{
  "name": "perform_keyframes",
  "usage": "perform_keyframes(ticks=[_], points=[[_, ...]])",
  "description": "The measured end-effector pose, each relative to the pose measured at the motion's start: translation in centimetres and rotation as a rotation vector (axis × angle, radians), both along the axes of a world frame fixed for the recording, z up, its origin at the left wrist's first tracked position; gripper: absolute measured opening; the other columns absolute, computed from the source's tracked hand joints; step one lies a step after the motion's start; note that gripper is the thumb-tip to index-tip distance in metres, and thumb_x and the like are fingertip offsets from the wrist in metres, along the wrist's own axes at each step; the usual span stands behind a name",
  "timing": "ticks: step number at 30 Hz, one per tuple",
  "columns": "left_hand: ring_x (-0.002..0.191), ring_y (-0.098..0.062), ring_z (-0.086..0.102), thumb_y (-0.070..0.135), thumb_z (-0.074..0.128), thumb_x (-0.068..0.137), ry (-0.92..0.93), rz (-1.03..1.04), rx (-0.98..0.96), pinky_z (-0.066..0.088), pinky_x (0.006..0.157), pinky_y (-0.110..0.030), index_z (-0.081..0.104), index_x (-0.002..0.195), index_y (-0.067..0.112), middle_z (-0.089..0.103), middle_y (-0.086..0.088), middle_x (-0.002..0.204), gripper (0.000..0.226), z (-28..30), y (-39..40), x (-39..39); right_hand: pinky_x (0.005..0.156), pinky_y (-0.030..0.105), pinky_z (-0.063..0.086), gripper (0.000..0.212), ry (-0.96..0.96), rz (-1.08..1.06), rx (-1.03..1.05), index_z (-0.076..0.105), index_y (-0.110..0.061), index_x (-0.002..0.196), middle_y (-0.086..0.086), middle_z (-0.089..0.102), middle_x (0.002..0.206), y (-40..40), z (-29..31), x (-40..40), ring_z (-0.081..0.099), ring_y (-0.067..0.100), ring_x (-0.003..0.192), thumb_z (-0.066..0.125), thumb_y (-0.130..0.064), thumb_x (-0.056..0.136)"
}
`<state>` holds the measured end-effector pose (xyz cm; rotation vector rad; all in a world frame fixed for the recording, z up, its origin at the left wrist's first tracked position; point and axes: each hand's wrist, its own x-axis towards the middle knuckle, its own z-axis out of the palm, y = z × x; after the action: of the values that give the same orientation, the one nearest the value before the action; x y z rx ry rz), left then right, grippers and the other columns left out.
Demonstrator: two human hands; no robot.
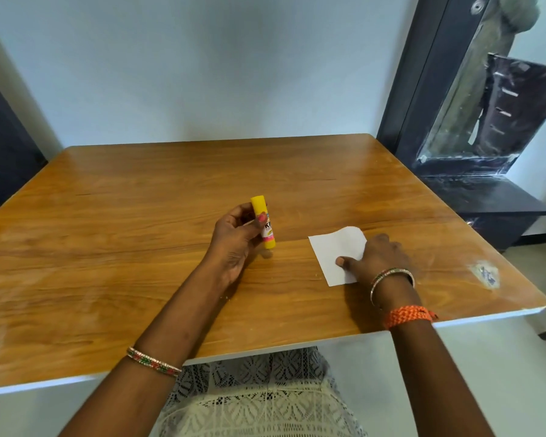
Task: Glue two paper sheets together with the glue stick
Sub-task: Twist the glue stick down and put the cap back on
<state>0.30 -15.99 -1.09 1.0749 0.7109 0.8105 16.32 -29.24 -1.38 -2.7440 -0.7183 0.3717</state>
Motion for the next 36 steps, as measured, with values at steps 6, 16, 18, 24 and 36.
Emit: perform_keyframes(ticks=[6, 16, 18, 24, 36], points=[[0.086, -0.016, 0.062, 0.0, 0.063, 0.082, 0.092, 0.135, 0.157, 0.056, 0.073, -0.034, 0.059, 0.113, 0.01, 0.065, -0.001, 0.094, 0.033, -0.4, 0.0, -0.1, 0.088, 0.045, 0.048, 0.064, 0.234, 0.008, 0.188, 0.045, -0.004, 0.123, 0.018, 0.054, 0.125, -0.2, 1.1, 0.6, 0.052, 0.036, 0.111, 0.075, -0.033, 0.075], [0.092, -0.021, 0.061, 0.006, 0.066, 0.082, 0.087, 0.425, 0.319, 0.057, 0.061, -0.034, 0.059, 0.099, 0.023, 0.062, 0.003, 0.096, 0.025, 0.0, 8.0, -0.2, 0.063, 0.035, 0.05, 0.037, 0.746, -0.058, 0.819, 0.054, -0.001, 0.117, 0.016, 0.061, 0.103, 8.7, 3.2, 0.4, 0.058, 0.024, 0.081, 0.066, -0.014, 0.084], [0.093, -0.019, 0.061, 0.006, 0.065, 0.083, 0.111, 0.433, 0.364, 0.054, 0.055, -0.026, 0.058, 0.099, 0.025, 0.062, 0.003, 0.097, 0.025, -0.2, 9.5, 0.6, 0.077, 0.043, 0.053, 0.029, 0.723, -0.097, 0.856, 0.057, -0.003, 0.111, 0.017, 0.062, 0.108, 11.9, 2.9, 0.4, 0.058, 0.029, 0.09, 0.065, -0.013, 0.085], [0.094, -0.01, 0.056, 0.008, 0.063, 0.085, 0.237, 0.396, 0.456, 0.048, 0.061, -0.011, 0.056, 0.105, 0.023, 0.059, 0.009, 0.099, 0.026, -1.6, 12.4, 2.7, 0.082, 0.034, 0.048, 0.027, 0.41, -0.056, 0.707, 0.065, 0.0, 0.105, 0.017, 0.066, 0.113, 17.0, 0.5, 0.8, 0.062, 0.033, 0.1, 0.063, -0.012, 0.08], [0.099, -0.011, 0.054, 0.007, 0.066, 0.082, 0.402, 0.341, 0.525, 0.046, 0.077, -0.021, 0.051, 0.121, 0.016, 0.057, 0.003, 0.111, 0.043, -3.4, 14.4, 3.7, 0.082, 0.04, 0.05, 0.056, 0.008, 0.098, 0.574, 0.036, -0.013, 0.131, 0.017, 0.06, 0.118, 18.7, -1.1, 0.8, 0.058, 0.035, 0.104, 0.063, -0.019, 0.082]])
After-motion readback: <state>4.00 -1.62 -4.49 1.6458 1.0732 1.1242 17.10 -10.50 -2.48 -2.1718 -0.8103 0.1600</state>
